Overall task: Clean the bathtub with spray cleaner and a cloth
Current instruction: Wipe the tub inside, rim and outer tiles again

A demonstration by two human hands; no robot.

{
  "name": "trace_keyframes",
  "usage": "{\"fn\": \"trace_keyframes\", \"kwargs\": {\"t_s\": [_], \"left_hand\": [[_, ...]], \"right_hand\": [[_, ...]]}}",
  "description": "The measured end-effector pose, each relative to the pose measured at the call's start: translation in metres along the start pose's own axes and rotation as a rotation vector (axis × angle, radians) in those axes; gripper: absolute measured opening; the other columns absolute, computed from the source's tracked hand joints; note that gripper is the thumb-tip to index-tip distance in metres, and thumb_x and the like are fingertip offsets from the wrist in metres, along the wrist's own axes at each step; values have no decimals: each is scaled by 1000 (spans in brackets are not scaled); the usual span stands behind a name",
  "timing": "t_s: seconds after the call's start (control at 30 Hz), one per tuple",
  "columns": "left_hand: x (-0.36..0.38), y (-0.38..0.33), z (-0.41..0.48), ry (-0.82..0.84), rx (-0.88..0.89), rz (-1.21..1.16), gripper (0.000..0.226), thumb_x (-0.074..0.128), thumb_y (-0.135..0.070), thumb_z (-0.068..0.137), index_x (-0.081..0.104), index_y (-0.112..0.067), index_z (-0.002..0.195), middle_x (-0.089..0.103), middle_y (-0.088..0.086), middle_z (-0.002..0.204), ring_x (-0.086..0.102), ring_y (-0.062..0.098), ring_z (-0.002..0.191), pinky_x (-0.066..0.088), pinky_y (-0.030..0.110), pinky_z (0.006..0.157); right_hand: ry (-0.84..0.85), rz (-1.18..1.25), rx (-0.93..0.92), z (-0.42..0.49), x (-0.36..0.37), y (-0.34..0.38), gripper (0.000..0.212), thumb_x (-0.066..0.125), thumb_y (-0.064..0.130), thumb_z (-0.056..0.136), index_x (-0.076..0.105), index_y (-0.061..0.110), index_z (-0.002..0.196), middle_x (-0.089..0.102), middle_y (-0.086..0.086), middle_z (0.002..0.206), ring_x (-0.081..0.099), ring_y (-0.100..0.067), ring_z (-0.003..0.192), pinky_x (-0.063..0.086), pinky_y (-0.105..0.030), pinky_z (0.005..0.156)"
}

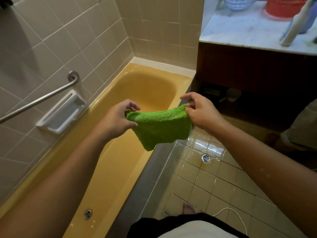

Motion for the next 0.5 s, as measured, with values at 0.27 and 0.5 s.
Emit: {"fn": "trace_keyframes", "kwargs": {"t_s": [0.27, 0.5], "left_hand": [[1, -25, -3, -173, 173, 459, 20, 61, -4, 99, 69, -21, 107, 63, -2, 96, 59, 20, 93, 51, 33, 75], [9, -23, -7, -141, 139, 587, 22, 57, -5, 101, 70, -17, 114, 38, -18, 83, 47, 19, 93, 54, 44, 84]], "right_hand": [[228, -257, -45, 0, 18, 8, 36, 77, 27, 93, 67, 27, 127, 60, 4, 128, 60, -15, 111, 56, -34, 92], [311, -702, -194, -3, 38, 17, 26, 72, 26, 97, 68, 14, 119, 58, -4, 110, 55, -20, 101, 46, -32, 84]]}}
Point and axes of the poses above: each hand's wrist, its own z-axis towards the middle knuckle, its own x-axis out of the palm, y = z × x, the point moved 9 cm from there along z, towards the middle knuckle
